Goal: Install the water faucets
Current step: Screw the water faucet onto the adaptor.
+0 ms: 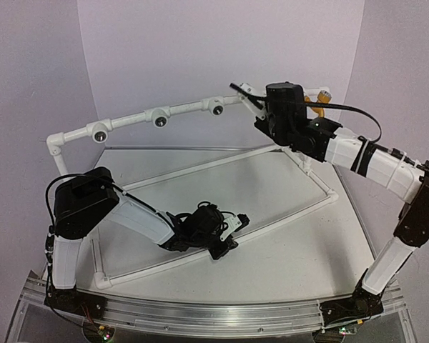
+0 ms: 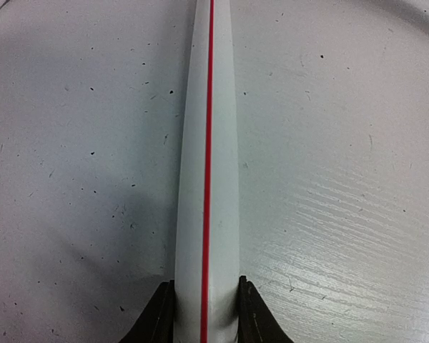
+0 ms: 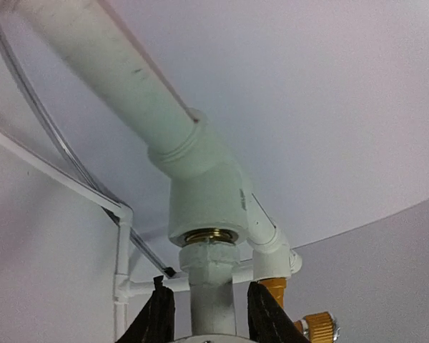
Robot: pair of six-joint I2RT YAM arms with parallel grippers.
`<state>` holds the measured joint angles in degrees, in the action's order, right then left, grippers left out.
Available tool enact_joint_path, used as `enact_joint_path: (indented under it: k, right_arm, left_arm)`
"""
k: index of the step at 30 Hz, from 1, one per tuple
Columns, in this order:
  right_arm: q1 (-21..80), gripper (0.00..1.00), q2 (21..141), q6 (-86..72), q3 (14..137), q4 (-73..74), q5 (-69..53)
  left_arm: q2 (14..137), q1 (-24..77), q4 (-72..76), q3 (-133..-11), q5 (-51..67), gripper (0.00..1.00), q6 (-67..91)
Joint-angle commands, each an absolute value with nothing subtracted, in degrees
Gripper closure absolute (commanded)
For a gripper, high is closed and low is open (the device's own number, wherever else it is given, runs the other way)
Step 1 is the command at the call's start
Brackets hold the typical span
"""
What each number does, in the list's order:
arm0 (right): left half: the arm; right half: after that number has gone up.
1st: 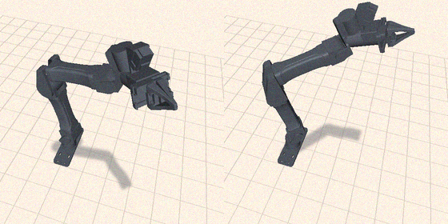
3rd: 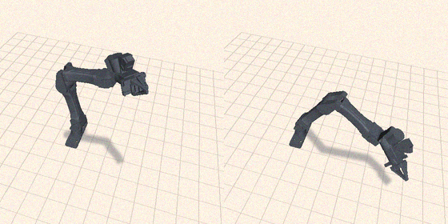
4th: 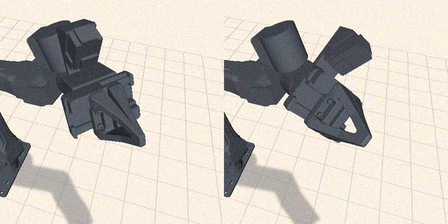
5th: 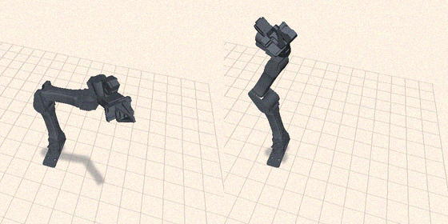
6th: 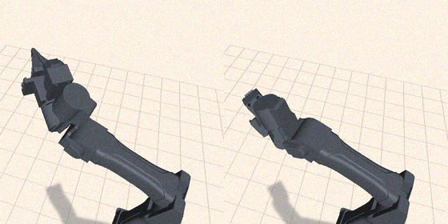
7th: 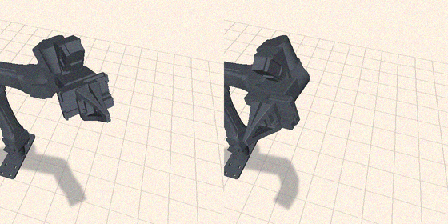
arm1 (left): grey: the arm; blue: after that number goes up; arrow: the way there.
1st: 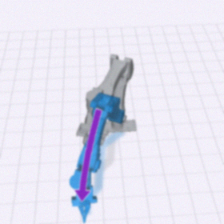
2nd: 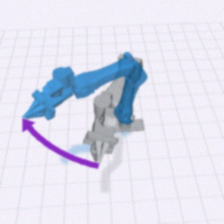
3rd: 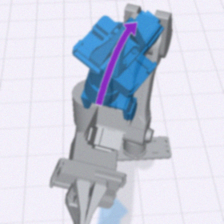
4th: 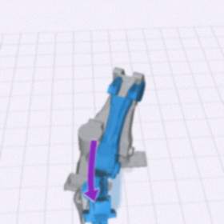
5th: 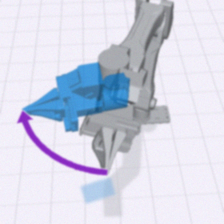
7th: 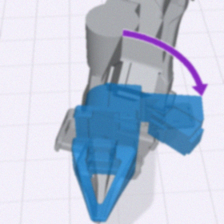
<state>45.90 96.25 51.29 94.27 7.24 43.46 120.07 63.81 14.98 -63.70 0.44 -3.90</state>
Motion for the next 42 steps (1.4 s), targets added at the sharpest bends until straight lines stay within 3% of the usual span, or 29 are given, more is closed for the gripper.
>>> enact_joint_path:
  k: [1,3,6,8,10,11,17,22,29,34,39,42]
  right_arm:
    - [42.88,0.96,93.13,-8.94,95.67,9.78,29.47]
    - [37.84,0.95,90.26,-33.58,91.18,4.98,11.87]
    - [33.68,0.86,88.61,-64.71,81.74,-20.97,-7.14]
    - [33.58,0.82,88.89,-71.64,79.77,-32.22,-12.15]
    - [33.57,0.78,87.59,-71.54,80.24,-33.31,-14.57]
    - [33.57,0.72,85.99,-69.88,79.41,-32.27,-14.31]
    - [33.57,0.24,73.29,-39.32,73.49,-5.84,-3.38]
    - [33.57,0.07,65.03,5.12,72.23,14.79,5.14]
    - [33.89,0.05,65.33,61.67,85.39,31.41,-4.05]
    - [35.79,0.05,70.08,94.46,87.63,30.30,1.62]
    - [36.35,0.08,75.95,115.89,89.27,25.20,11.13]
    - [36.56,0.08,78.45,120.98,89.44,19.28,13.06]
  left_arm:
    - [127.77,63.63,-1.82,-60.63,1.55,1.00,-1.49]
    - [127.85,63.63,-1.93,-60.74,1.36,1.00,-1.41]
    - [128.05,63.63,-2.07,-60.99,0.81,1.00,-1.15]
    - [128.01,63.63,-2.18,-61.02,0.79,1.00,-1.10]
    - [127.97,63.59,-2.19,-60.92,0.88,1.00,-1.12]
    - [127.98,63.61,-2.20,-60.92,0.92,1.00,-1.14]
    - [127.97,63.54,-2.08,-60.88,0.97,1.00,-1.08]
    - [127.83,63.54,-2.03,-60.66,0.91,1.00,-0.99]
    - [127.95,63.49,-1.95,-60.82,0.80,1.00,-0.97]
    - [127.97,63.54,-1.98,-60.91,0.55,1.00,-0.73]
    - [128.14,63.48,-2.14,-61.14,0.53,1.00,-0.70]
    - [128.26,63.50,-2.29,-61.34,0.55,1.00,-0.71]
